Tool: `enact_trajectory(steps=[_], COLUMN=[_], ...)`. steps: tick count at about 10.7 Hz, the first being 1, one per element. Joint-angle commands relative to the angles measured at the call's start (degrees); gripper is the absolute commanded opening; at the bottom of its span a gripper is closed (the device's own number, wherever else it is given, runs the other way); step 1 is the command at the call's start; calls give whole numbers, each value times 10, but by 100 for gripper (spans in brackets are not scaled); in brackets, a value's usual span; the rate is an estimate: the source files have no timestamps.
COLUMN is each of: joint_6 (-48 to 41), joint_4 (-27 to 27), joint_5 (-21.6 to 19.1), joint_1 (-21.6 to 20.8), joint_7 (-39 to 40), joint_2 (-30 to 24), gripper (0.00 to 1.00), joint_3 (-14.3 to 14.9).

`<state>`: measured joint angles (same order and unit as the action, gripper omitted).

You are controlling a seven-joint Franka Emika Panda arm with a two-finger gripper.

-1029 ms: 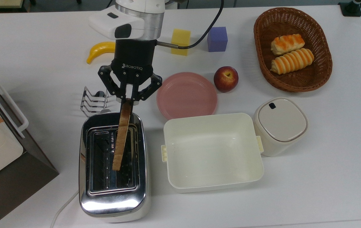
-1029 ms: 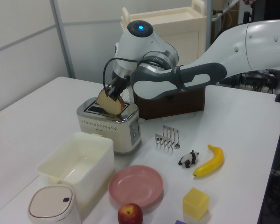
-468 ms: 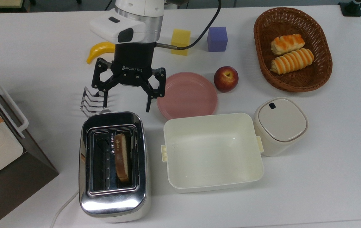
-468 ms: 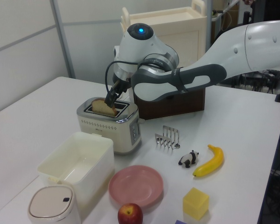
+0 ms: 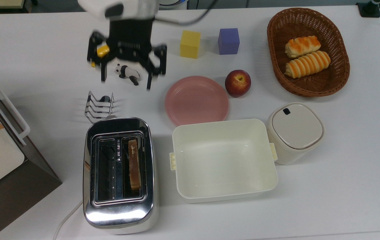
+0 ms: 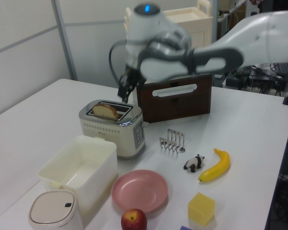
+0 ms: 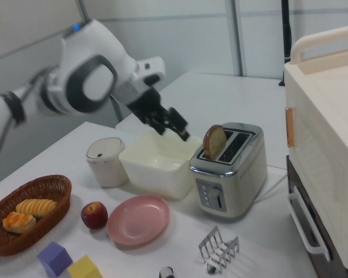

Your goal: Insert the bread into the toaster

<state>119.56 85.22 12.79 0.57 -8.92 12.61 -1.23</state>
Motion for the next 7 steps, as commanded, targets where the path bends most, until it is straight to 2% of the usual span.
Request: enact_trajectory(steps=[1, 3, 5, 7], joint_6=[-159, -245, -267, -265], joint_4=[13, 16, 27, 34], joint_5=[-79, -88, -105, -105], joint_1=[0, -4, -9, -8], joint_7=[15, 16, 17, 17], joint_2=[-116, -157, -168, -168], gripper=[100, 100, 100, 100], joint_3=[7, 15, 27, 27])
